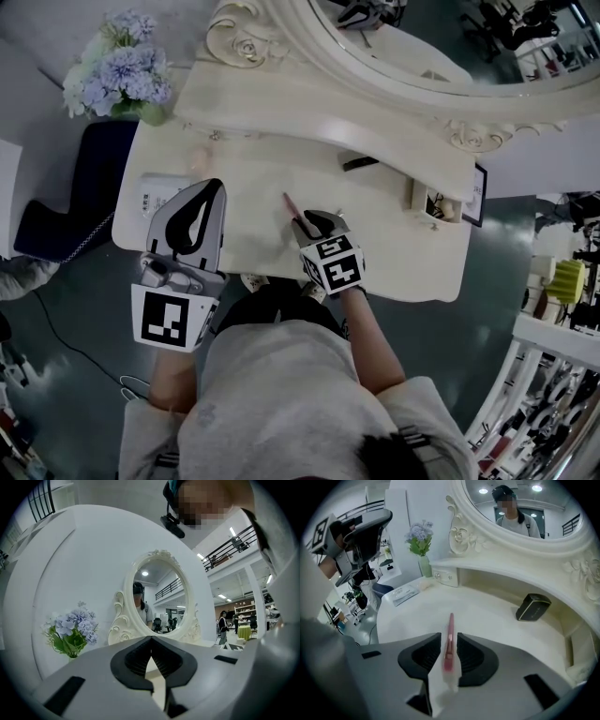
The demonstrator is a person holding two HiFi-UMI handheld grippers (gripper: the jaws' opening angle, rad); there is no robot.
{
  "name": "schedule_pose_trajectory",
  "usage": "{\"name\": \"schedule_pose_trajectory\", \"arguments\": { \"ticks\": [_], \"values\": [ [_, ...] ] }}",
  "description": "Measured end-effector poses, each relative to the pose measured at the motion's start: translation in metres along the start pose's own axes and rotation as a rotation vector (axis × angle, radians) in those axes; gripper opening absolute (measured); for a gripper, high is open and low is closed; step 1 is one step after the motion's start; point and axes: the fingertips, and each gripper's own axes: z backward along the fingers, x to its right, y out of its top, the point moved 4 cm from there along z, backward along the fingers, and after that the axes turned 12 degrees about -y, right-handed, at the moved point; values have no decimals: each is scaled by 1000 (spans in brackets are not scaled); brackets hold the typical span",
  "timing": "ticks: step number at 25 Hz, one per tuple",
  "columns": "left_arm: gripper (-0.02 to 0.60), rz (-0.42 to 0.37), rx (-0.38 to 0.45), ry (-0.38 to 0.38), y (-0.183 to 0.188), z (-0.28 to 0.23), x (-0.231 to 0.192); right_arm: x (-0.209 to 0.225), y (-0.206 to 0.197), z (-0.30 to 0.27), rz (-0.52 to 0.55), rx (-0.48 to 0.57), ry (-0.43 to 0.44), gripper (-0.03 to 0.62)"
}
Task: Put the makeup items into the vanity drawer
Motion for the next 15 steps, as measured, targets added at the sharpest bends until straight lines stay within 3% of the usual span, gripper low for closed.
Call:
{"name": "schedule_pose_trajectory", "arguments": {
  "ticks": [9,15],
  "values": [
    [14,-6,-21,4,-5,8,-1,-3,-7,-10,40,-48,-30,103],
    [14,0,3,11,2,4,4,-8,-7,-10,26,-36,-18,57]
  ]
}}
